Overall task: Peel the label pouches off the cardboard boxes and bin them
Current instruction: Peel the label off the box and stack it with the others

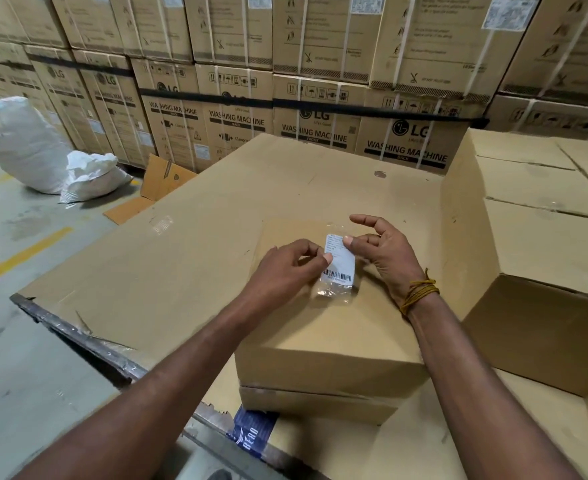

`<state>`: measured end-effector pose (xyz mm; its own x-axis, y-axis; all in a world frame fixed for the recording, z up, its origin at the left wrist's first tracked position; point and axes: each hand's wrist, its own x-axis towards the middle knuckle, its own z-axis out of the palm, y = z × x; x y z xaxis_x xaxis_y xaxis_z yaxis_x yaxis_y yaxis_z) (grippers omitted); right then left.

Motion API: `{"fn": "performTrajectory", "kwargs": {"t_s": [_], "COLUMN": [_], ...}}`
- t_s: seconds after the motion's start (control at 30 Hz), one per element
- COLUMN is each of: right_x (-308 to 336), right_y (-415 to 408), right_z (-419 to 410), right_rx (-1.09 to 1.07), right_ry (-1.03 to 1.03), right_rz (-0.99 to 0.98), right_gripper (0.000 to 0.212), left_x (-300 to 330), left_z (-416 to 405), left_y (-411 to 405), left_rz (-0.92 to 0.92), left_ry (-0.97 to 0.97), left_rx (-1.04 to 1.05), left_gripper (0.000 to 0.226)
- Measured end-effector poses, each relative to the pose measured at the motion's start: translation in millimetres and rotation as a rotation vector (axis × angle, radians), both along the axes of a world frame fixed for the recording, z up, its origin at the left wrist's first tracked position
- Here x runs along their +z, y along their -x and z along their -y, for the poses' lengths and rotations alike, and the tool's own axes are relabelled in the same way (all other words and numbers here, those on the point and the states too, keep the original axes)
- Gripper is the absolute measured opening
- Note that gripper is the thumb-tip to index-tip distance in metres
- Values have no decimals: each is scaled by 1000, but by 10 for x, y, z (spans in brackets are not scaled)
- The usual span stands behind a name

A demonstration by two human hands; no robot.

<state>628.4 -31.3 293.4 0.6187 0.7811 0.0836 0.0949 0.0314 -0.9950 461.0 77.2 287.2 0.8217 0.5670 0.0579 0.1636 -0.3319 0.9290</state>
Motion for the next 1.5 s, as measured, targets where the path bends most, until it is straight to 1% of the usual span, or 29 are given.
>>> {"fn": "performTrajectory", "kwargs": {"t_s": [0.07,0.17,0.23,0.33,0.37,0.4,0.47,0.5,0.53,0.57,0.67,0.73,0.8,0.9,1.03,1.13,1.23,1.3,1.37,1.5], "right_x": [-15,-40,-69,-101,-97,-84,-70,-77,-88,-89,-60,-5,45,75,-3,-31,-6,17,50,77], "right_y": [3,-8,-20,-13,2,27,128,200,268,349,694,964,1152,1131,885,821,936,1109,1294,1356], "right_z": [-9,-28,-43,-68,-73,-81,-96,-88,-66,-21,189,360,475,396,30,-136,-59,78,212,215], "right_rx": [3,-13,-54,-101,-83,-35,130,193,224,232,252,281,308,296,186,134,124,131,142,135], "right_ry": [5,10,49,147,196,277,549,679,768,813,835,855,893,935,936,938,952,968,1010,1052], "right_rz": [29,68,103,259,351,490,791,872,912,929,920,925,919,901,891,887,880,866,840,803], "right_gripper": [39,39,36,36,38,41,57,68,76,80,82,83,84,85,81,84,92,89,83,84], "left_x": [33,71,84,121,125,133,122,116,102,98,100,122,134,138,88,50,16,-21,-48,-54], "left_z": [-3,-42,-109,-270,-337,-405,-544,-600,-652,-688,-766,-806,-867,-925,-929,-953,-984,-1008,-1031,-1061], "left_y": [-46,-148,-210,-272,-292,-308,-348,-369,-396,-422,-496,-536,-565,-583,-577,-590,-616,-642,-667,-671], "left_rz": [37,42,60,108,121,130,125,123,117,109,94,80,73,54,52,47,14,-4,-2,4], "left_ry": [70,114,137,183,205,217,208,192,167,129,2,-52,-96,-141,-139,-149,-171,-193,-194,-229], "left_rx": [12,43,77,158,176,187,198,199,195,190,195,167,86,-4,-20,-14,-35,-61,-86,-125], "left_gripper": [24,18,12,6,7,10,16,20,24,28,43,46,41,33,34,35,31,24,22,23]}}
